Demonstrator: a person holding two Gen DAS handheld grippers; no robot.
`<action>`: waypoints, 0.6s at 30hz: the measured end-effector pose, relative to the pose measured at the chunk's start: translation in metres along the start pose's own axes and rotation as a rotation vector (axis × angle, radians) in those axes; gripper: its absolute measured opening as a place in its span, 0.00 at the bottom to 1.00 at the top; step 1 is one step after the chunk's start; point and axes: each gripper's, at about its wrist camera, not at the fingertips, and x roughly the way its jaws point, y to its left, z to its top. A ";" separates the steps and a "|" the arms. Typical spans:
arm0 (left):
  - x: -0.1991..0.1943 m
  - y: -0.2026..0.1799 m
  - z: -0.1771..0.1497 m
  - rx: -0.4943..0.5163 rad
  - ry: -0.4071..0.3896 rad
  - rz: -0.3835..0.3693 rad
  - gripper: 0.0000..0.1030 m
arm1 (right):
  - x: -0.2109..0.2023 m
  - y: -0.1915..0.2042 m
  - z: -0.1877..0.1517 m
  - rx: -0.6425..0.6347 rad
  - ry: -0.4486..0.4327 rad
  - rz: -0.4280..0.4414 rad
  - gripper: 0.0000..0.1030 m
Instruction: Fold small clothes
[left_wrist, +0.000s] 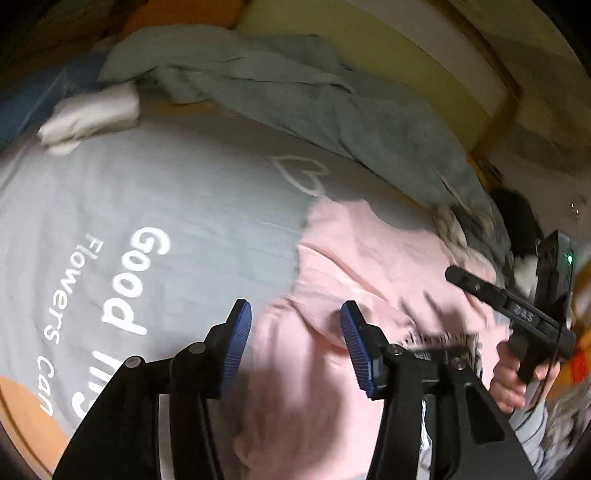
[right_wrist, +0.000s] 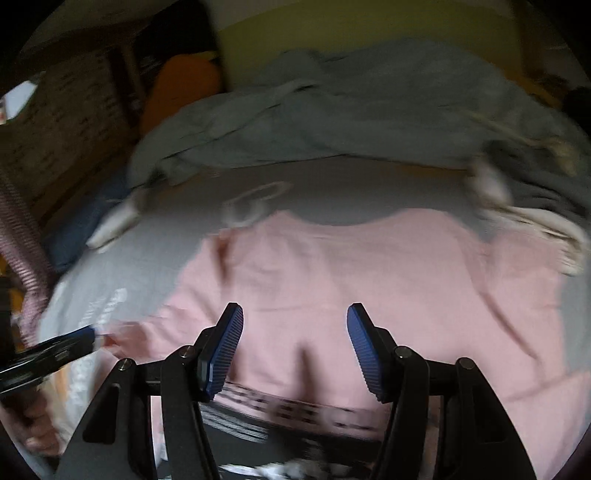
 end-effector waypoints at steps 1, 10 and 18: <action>0.000 0.009 0.000 -0.047 0.006 -0.044 0.47 | 0.010 0.007 0.006 0.007 0.028 0.064 0.58; 0.024 0.050 0.000 -0.301 0.091 -0.143 0.45 | 0.120 0.042 0.071 0.023 0.221 0.073 0.57; 0.011 0.024 0.001 -0.119 0.061 -0.105 0.00 | 0.178 0.047 0.086 0.025 0.334 0.179 0.02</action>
